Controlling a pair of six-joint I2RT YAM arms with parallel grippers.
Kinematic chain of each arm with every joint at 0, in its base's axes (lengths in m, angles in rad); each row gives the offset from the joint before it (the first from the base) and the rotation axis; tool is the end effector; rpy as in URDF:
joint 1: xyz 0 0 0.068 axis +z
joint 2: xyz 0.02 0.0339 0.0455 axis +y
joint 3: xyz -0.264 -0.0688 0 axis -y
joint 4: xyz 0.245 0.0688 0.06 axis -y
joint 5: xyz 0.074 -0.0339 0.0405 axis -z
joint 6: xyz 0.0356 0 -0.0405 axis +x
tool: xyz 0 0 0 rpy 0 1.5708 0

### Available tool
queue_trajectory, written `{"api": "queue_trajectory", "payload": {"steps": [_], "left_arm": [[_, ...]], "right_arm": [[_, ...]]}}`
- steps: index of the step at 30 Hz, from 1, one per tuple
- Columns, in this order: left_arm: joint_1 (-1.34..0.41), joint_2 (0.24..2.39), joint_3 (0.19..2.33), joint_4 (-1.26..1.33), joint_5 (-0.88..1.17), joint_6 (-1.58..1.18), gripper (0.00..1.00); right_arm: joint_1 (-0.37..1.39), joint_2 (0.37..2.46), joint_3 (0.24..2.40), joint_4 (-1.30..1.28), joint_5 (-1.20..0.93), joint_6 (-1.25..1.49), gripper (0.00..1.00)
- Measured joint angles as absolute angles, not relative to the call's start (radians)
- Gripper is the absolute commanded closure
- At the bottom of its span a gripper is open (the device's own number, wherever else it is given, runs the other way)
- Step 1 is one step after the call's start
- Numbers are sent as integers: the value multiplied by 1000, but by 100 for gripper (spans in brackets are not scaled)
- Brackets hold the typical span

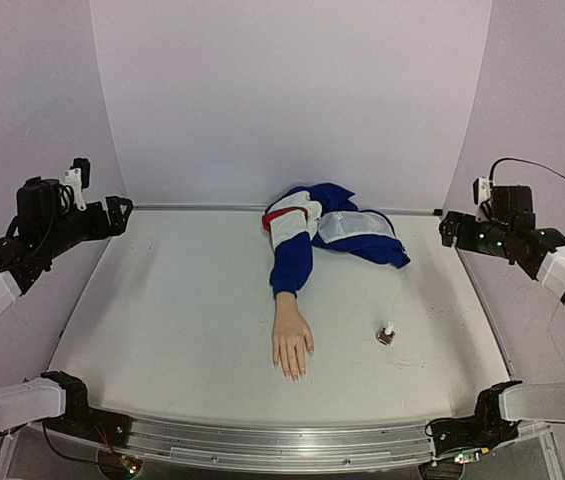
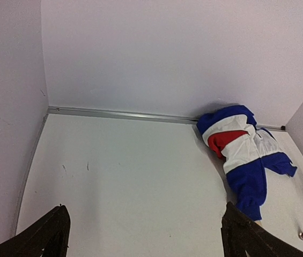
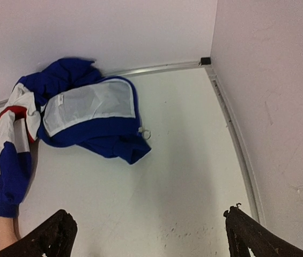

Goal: Paint the nails

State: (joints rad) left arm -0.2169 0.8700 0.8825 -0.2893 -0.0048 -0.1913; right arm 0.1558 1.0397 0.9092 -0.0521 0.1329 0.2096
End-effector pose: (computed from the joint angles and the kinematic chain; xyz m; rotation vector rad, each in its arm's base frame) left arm 0.1948 -0.0427 0.3484 0.0204 1.8567 -0.2800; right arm 0.2423 0.0333 0.3489 0.1441 1.7482 0.1502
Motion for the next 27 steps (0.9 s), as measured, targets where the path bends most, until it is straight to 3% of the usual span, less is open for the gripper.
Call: {"api": "queue_trajectory", "payload": {"steps": [11,18,27], "left_arm": [[-186,923,904,-315,229,-191,1],[-182,941,916,-316,304,-192,1],[-182,961,916,-316,347,-207,1]], "right_arm": [[506,1378,1084,-325,46,341,4],[583,1430,1009,-427,3,406,27],[586,1502,955,-392,-41,464,41]]}}
